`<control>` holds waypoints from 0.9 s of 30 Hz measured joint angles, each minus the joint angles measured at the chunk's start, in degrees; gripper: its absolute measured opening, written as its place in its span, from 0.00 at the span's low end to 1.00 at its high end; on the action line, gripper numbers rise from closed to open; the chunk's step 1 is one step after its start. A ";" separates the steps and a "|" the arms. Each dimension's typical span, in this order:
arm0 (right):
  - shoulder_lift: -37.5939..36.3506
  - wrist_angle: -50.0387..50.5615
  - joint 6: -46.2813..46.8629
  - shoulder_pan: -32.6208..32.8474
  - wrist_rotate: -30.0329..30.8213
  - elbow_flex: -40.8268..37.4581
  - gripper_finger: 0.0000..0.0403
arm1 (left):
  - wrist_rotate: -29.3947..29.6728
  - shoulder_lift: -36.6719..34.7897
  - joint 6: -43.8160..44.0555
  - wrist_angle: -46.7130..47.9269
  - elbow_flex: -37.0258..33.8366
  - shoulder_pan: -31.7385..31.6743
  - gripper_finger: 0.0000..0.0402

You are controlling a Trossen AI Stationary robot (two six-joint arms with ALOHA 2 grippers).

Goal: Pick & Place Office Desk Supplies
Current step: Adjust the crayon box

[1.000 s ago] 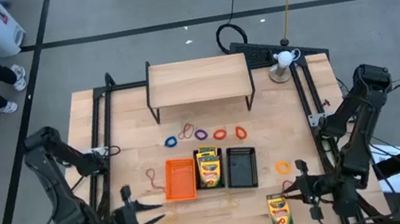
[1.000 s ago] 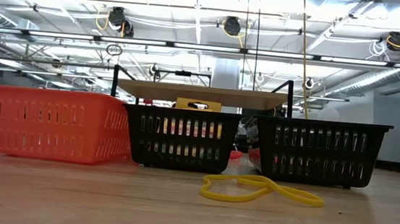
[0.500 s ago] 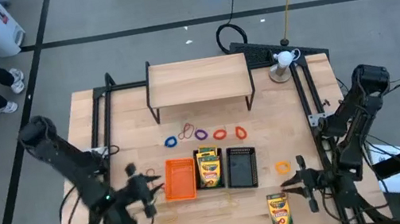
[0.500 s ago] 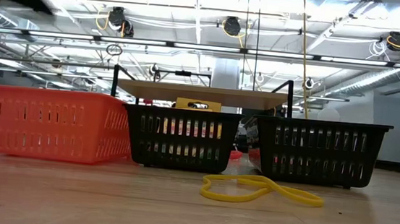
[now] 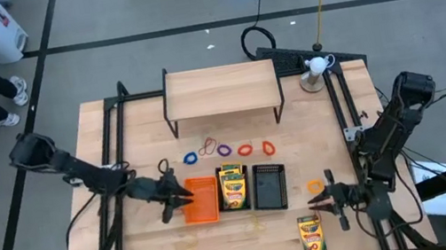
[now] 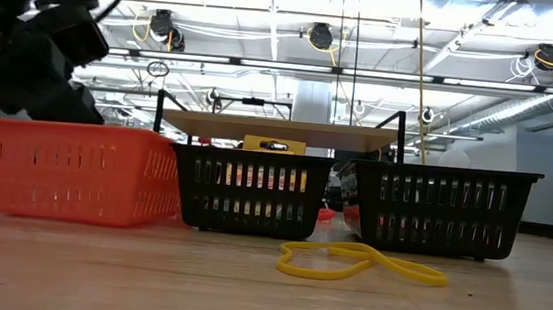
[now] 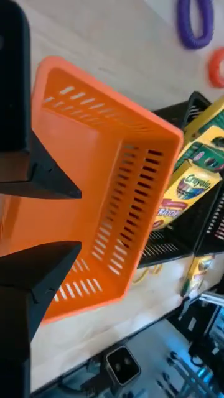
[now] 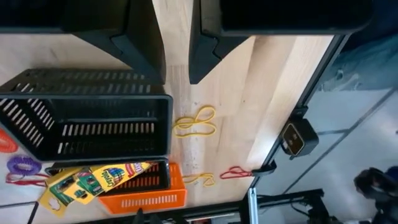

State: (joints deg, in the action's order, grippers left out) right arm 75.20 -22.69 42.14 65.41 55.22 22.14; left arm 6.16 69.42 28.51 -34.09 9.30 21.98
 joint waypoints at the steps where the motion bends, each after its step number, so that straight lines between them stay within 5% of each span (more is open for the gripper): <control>1: 0.00 -0.87 0.18 0.02 -0.04 -0.70 0.15 | -1.31 0.26 -0.31 -0.01 0.02 -0.67 0.30; 8: 0.00 -2.55 6.41 -0.77 -5.97 -3.07 0.15 | -3.37 0.25 -2.79 0.00 -0.05 -1.51 0.30; 19: -0.04 -2.79 2.14 -4.00 -6.03 -3.07 0.15 | -2.50 -0.42 -7.98 -7.23 0.57 -2.77 0.30; 22: -0.04 -2.74 1.63 -4.95 -6.01 -3.07 0.15 | 1.65 -2.02 -12.67 -7.15 1.20 -3.95 0.30; 27: -0.04 -2.74 1.61 -5.89 -6.01 -3.07 0.15 | 18.17 -5.73 -11.40 3.78 1.18 -6.35 0.30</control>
State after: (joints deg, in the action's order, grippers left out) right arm 75.16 -25.43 43.75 59.51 49.21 19.07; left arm 24.33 63.69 17.11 -30.31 10.48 15.63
